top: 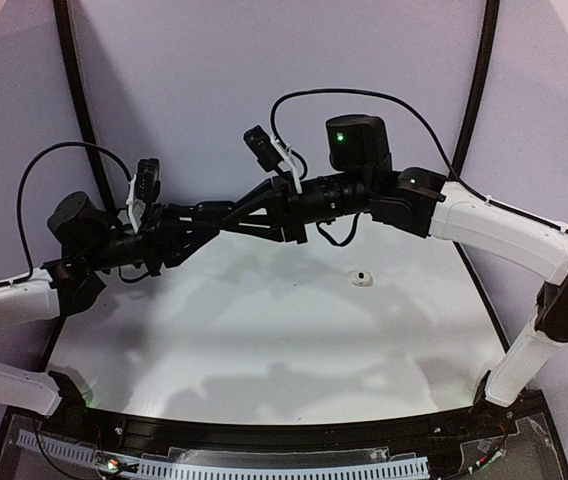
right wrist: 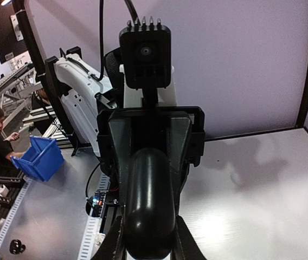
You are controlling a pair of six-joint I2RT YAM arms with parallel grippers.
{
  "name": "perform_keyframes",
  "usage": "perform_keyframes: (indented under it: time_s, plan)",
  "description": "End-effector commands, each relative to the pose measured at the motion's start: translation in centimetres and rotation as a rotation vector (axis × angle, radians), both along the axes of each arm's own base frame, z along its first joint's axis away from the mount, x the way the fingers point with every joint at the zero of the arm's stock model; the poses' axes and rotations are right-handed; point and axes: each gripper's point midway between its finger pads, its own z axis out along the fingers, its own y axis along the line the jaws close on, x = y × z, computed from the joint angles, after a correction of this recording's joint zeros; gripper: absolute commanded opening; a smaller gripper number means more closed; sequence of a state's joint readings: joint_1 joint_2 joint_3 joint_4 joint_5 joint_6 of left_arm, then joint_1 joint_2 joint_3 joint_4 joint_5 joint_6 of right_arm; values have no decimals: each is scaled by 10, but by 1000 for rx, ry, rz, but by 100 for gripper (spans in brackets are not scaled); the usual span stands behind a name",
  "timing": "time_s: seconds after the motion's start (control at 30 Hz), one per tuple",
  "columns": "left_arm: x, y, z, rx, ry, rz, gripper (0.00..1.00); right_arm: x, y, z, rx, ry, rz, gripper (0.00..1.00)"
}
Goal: Insert the wireless bluetooth earbuds into the charging case
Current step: Pass from the left arm to the right, then place the charging case with the earbuds at the center of the board.
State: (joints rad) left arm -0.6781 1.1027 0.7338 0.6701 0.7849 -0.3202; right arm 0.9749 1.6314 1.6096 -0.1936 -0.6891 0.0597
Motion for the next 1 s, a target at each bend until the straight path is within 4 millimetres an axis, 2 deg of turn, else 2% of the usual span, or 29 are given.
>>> perform_keyframes:
  time_s: [0.0, 0.1, 0.23, 0.27, 0.3, 0.33, 0.37, 0.43, 0.47, 0.5, 0.53, 0.57, 0.63, 0.67, 0.7, 0.73, 0.77, 0.8, 0.87, 0.97]
  plan:
    - [-4, 1, 5, -12, -37, -9, 1, -6, 2, 7, 28, -13, 43, 8]
    - [-3, 0, 3, -6, -37, -7, 1, -8, 2, 9, 32, -17, 47, 0]
    - [1, 1, 0, 1, -25, 16, 4, -3, -1, 9, 21, -10, 19, 0]
    - [6, 2, -1, 3, -13, 48, 27, 0, -3, 10, 16, -5, 8, 0]
    - [10, 2, -3, 6, -5, 73, 44, 3, -5, 10, 12, 1, -4, 0]
    - [17, 5, -5, 14, -4, 123, 80, 6, -8, 10, 4, 8, -19, 0]
    - [20, 7, -4, 15, -9, 149, 94, 13, -13, 9, -7, 21, -43, 0]
    - [36, 13, -6, 33, -36, 264, 98, 24, -26, 5, -30, 46, -83, 0]
    - [35, 14, -7, 40, -30, 264, 99, 29, -32, 4, -36, 56, -99, 0]
    - [45, 19, -11, 66, -50, 335, 99, 44, -48, -4, -53, 88, -143, 0]
    - [44, 19, -8, 61, -54, 336, 99, 47, -52, -5, -57, 97, -152, 0]
    - [55, 25, -11, 86, -57, 415, 99, 63, -73, -14, -70, 142, -197, 0]
    - [66, 33, -13, 106, -48, 494, 99, 83, -95, -34, -99, 190, -250, 0]
    - [73, 38, -16, 117, -42, 543, 99, 96, -107, -53, -131, 218, -286, 0]
    - [75, 40, -17, 122, -40, 564, 99, 102, -113, -62, -147, 235, -301, 0]
    - [78, 43, -19, 129, -40, 592, 99, 117, -122, -86, -188, 288, -328, 0]
    - [79, 44, -20, 133, -39, 599, 99, 123, -128, -94, -202, 313, -340, 0]
    - [80, 45, -20, 136, -39, 605, 99, 135, -135, -121, -247, 372, -360, 0]
    - [78, 46, -20, 137, -40, 604, 99, 144, -145, -159, -321, 439, -375, 0]
    - [76, 45, -21, 146, -41, 588, 99, 149, -152, -198, -395, 545, -390, 0]
